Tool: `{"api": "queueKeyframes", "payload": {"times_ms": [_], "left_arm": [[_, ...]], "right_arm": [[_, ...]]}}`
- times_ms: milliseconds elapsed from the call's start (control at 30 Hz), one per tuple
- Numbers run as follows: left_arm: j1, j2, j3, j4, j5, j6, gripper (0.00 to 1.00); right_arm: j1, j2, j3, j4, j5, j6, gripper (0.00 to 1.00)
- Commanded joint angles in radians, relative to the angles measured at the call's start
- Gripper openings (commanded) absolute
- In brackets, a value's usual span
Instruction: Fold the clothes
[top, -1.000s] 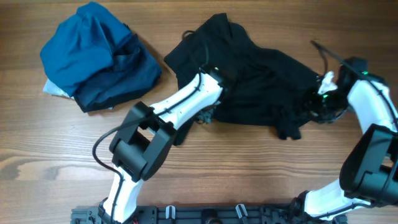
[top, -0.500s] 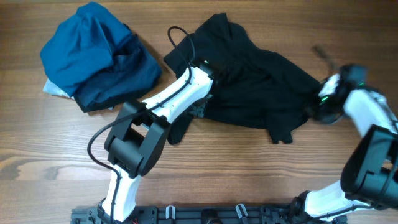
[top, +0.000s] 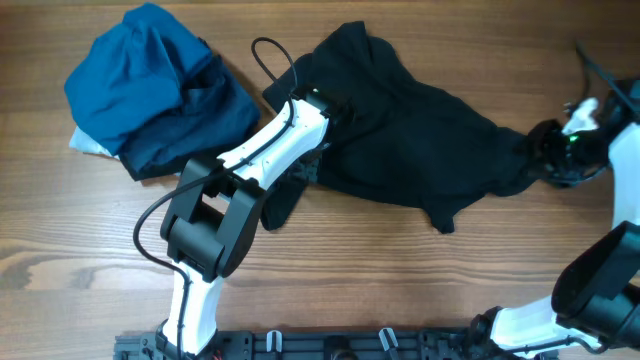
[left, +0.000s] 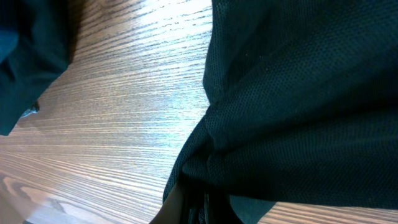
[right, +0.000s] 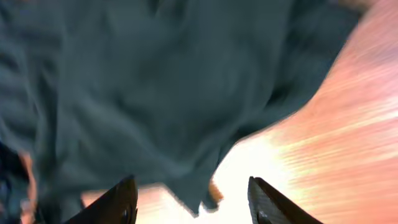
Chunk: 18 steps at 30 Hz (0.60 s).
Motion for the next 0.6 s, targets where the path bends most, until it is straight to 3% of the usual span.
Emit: {"api": "queueKeyframes", "payload": {"times_ms": [0, 67, 133, 200, 267, 333, 500, 567], "left_arm": [[0.005, -0.023, -0.003, 0.004, -0.022, -0.023, 0.04], [0.006, -0.023, -0.003, 0.007, -0.022, -0.023, 0.04], [0.005, -0.023, -0.003, 0.006, -0.022, -0.023, 0.04], [0.005, -0.023, -0.003, 0.007, -0.022, -0.023, 0.04], [0.005, -0.023, -0.003, 0.007, -0.022, -0.023, 0.04], [0.005, -0.023, -0.003, 0.007, -0.022, -0.019, 0.04], [0.005, -0.023, -0.003, 0.007, -0.022, -0.019, 0.04], [0.005, -0.023, -0.003, 0.006, -0.022, -0.019, 0.04]], "right_arm": [[0.138, -0.003, -0.059, -0.027, 0.026, -0.040, 0.49], [0.206, -0.001, -0.148, 0.031, 0.070, 0.004, 0.45], [0.246, -0.001, -0.239, 0.125, 0.071, 0.032, 0.51], [0.271, -0.001, -0.315, 0.238, 0.038, 0.050, 0.47], [0.288, -0.001, -0.400, 0.409, -0.016, 0.087, 0.20], [0.288, -0.001, -0.457, 0.567, -0.012, 0.174, 0.07], [0.286, 0.006, -0.486, 1.028, -0.019, 0.314, 0.04], [0.264, 0.006, -0.443, 1.093, -0.029, 0.342, 0.04]]}}
